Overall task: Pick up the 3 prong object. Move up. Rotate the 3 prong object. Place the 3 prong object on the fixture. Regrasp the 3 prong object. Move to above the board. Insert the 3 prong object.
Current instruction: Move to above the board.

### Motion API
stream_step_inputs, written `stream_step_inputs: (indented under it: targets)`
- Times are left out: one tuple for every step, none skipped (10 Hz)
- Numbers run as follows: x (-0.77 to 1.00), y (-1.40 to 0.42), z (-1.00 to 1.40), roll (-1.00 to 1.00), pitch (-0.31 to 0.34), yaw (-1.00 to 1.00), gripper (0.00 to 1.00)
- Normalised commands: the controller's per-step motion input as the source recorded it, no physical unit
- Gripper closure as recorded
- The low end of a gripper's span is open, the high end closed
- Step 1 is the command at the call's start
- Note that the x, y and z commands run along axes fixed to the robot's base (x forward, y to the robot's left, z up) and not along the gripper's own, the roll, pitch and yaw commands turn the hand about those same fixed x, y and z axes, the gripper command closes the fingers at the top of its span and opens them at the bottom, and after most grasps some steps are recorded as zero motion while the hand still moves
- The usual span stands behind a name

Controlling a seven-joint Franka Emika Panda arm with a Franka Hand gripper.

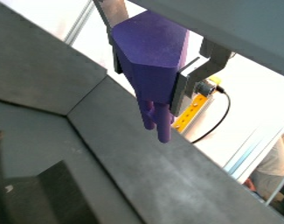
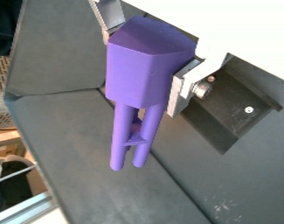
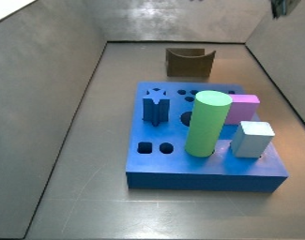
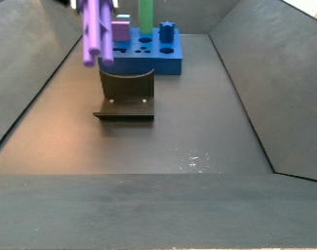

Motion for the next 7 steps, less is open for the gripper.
stream_step_inputs:
  targets:
    - [0.07, 0.11, 1.0, -0.06, 0.047, -0.01, 1.0]
    - [0.06, 0.1, 1.0, -0.07, 0.059, -0.01, 1.0]
    - [0.05, 0.09, 1.0, -0.07, 0.077, 0.0, 1.0]
    - [0.04, 0.07, 1.0, -0.07, 0.088, 0.01, 1.0]
    - [0.03, 0.06, 1.0, -0.06, 0.102, 0.03, 1.0]
    - [0.03, 0.05, 1.0, -0.06, 0.11, 0.04, 1.0]
    - [0.03, 0.04, 1.0, -0.06, 0.113, 0.05, 1.0]
